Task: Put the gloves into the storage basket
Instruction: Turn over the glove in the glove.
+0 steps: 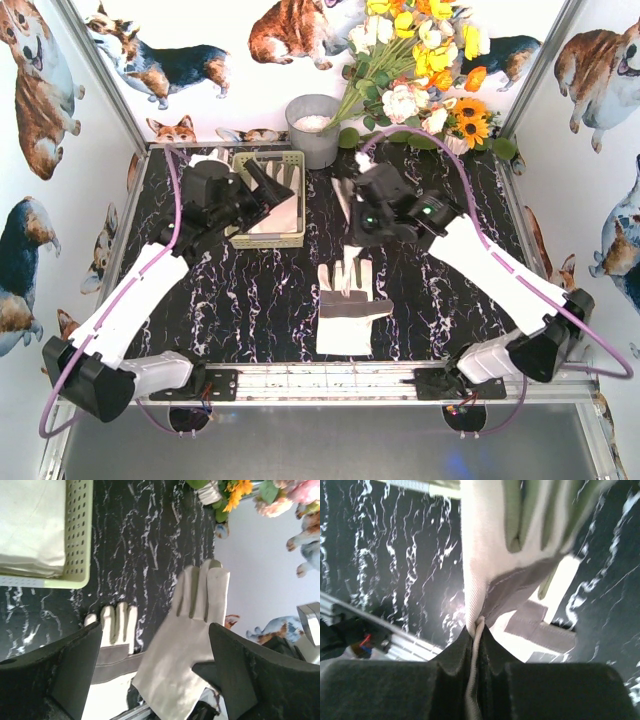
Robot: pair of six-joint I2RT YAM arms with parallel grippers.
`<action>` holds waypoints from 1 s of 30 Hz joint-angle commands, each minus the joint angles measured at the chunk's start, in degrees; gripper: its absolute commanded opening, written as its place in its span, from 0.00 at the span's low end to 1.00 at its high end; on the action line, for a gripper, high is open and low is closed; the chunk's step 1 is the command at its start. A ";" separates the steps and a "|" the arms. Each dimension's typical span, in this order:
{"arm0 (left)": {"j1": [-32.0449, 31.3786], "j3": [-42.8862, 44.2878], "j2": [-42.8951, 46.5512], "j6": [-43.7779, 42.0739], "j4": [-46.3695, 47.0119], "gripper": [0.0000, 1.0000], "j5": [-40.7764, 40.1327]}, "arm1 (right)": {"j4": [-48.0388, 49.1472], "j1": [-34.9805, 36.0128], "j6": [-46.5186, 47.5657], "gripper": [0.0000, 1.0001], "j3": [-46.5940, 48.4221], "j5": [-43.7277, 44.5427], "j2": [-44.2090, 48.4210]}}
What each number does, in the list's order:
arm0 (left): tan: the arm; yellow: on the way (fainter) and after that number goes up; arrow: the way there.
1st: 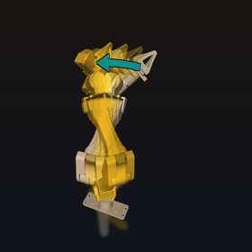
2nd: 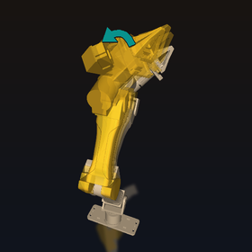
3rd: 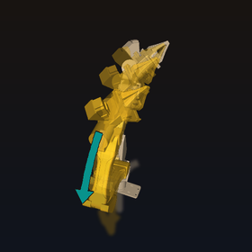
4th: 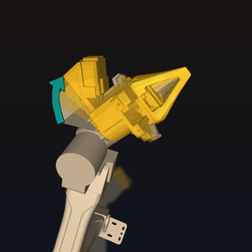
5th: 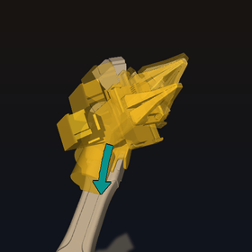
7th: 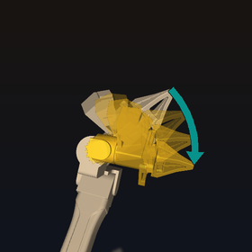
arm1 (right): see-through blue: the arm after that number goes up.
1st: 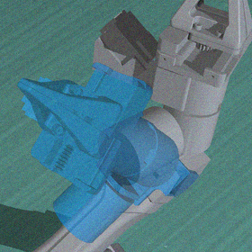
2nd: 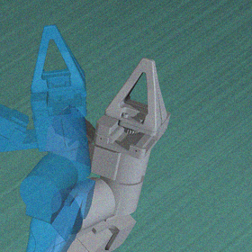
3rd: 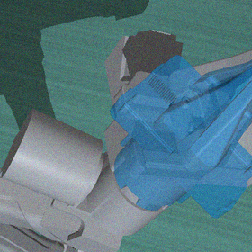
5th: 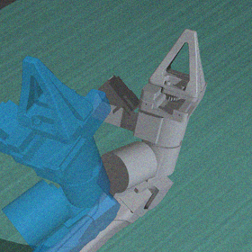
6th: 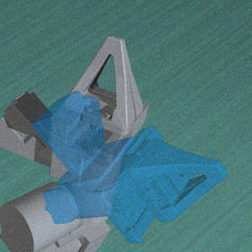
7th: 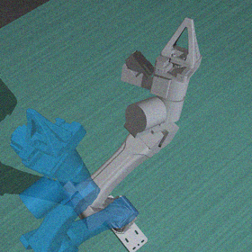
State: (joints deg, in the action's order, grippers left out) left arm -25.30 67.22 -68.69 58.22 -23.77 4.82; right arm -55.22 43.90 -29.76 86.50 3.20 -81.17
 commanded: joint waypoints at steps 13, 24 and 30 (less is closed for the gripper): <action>3.14 -11.87 2.94 -16.37 -1.99 0.81 20.97 | 37.23 -9.64 -18.73 0.00 -37.52 -40.39 10.24; -2.81 -19.27 -4.80 -17.96 4.67 0.65 24.92 | 29.89 -14.98 -17.30 0.00 -48.49 -26.56 9.70; -4.55 -20.25 -13.03 -18.39 12.28 0.47 27.40 | 26.81 -15.07 -17.43 0.00 -48.92 -22.57 7.11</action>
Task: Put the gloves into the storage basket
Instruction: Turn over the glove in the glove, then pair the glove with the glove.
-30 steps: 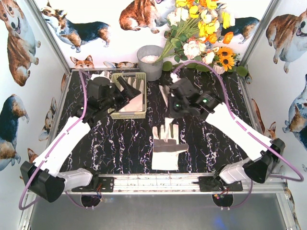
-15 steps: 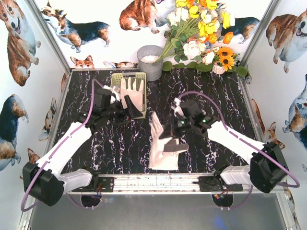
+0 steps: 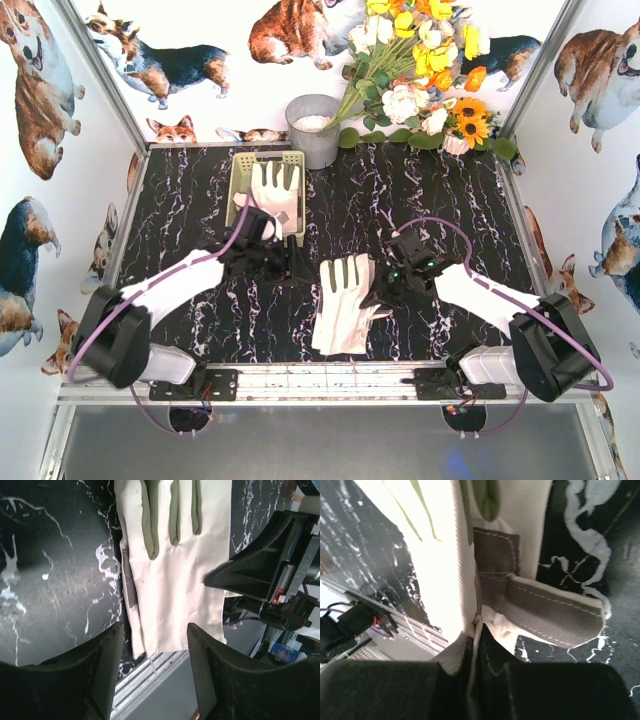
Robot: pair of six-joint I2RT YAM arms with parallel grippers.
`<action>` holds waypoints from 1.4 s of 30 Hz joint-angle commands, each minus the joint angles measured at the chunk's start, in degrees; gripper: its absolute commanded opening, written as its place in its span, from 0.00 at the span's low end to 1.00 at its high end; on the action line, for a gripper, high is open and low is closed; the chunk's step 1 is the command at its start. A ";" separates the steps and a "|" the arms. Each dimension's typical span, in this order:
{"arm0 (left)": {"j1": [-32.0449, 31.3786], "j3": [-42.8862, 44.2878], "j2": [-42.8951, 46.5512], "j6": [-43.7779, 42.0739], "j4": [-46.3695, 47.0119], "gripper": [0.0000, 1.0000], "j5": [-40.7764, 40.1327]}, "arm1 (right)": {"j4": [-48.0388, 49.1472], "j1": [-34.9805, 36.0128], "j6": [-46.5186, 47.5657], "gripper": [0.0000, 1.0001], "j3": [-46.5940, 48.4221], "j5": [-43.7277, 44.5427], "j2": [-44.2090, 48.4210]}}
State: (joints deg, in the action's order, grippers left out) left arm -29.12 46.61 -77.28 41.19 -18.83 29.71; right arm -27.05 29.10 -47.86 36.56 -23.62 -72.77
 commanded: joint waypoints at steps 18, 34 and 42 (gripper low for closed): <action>-4.10 3.73 -21.70 5.59 27.03 0.21 -1.41 | -1.98 -0.36 -0.05 0.00 0.01 6.83 -1.48; -4.36 6.92 -24.41 4.75 23.13 0.18 -9.38 | -2.65 -0.41 1.09 0.00 1.30 6.83 -2.76; -4.54 8.62 -23.17 2.85 19.51 0.25 -13.28 | -2.59 -0.54 1.88 0.00 2.07 6.49 -3.88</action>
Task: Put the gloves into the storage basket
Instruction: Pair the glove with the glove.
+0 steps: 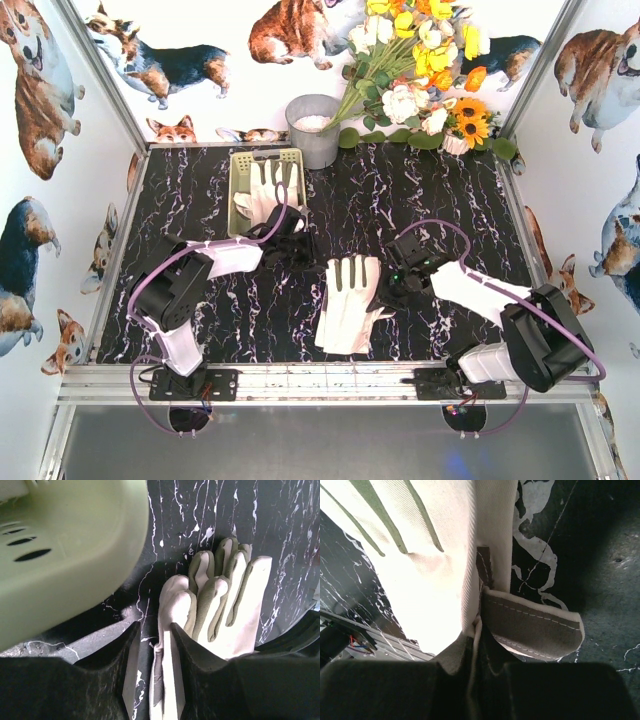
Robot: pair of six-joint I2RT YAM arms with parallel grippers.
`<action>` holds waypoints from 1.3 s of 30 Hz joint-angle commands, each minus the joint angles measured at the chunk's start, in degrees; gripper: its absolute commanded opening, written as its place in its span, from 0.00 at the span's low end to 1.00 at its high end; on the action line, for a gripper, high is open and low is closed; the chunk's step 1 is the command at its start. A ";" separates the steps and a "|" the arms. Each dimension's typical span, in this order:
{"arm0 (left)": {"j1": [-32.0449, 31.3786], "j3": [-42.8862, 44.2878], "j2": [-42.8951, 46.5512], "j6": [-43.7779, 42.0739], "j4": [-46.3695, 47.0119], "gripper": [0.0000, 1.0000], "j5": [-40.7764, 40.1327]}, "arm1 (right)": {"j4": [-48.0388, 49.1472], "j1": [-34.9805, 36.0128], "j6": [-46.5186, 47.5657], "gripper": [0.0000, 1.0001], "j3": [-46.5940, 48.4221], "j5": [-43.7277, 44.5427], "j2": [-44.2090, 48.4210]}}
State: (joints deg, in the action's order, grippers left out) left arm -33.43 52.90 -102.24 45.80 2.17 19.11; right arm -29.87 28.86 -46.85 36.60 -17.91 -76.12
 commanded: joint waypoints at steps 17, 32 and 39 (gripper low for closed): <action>-2.49 6.43 -2.11 -1.50 -1.51 0.08 0.00 | -0.25 -0.39 1.17 0.00 2.05 1.01 -0.12; -3.63 8.10 -5.06 -2.89 -3.33 0.15 -0.79 | -0.46 -0.54 1.26 0.00 2.15 1.15 0.54; -4.09 8.51 -5.42 -4.75 -5.52 0.24 -2.60 | -0.54 -0.56 1.35 0.00 2.25 1.04 0.61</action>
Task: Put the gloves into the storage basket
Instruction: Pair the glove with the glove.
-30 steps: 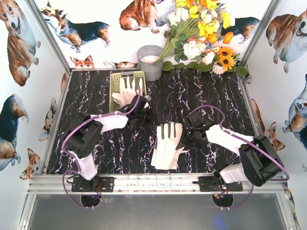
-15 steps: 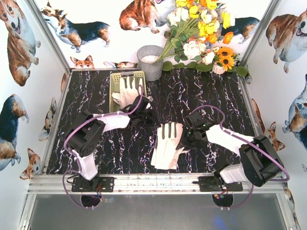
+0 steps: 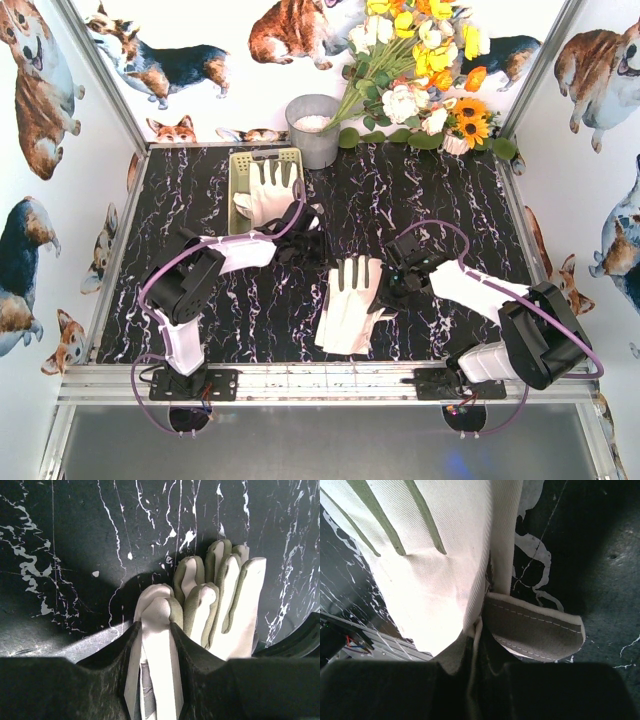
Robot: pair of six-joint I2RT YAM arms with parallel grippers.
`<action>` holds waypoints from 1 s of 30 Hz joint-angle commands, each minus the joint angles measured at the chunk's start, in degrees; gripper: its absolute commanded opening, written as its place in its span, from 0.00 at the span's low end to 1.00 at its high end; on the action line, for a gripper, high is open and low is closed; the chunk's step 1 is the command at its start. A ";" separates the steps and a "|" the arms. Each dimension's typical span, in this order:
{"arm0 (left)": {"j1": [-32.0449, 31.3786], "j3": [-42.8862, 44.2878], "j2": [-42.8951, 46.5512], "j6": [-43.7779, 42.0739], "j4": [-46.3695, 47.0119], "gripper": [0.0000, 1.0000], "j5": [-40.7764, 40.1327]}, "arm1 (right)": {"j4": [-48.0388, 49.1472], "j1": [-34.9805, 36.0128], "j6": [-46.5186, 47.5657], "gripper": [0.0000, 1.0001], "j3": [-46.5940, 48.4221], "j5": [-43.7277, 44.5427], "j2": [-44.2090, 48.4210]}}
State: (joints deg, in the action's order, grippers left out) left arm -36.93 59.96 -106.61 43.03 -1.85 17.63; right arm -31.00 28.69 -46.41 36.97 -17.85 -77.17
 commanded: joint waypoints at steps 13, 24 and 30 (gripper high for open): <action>-2.05 4.37 1.95 -2.71 -3.80 0.02 -2.86 | -3.49 -0.80 1.35 0.00 4.59 1.32 4.64; -2.09 7.03 6.64 -3.23 -10.76 0.00 -6.17 | -5.77 -0.83 -2.51 0.00 5.69 -2.28 9.57; -2.09 11.30 3.58 -4.62 -13.12 0.00 -6.38 | -0.18 -0.59 -7.14 0.00 1.48 -3.51 9.54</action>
State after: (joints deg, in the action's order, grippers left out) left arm -38.79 67.96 -101.32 40.27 -13.13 12.34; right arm -35.81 28.05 -49.93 40.29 -19.92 -68.82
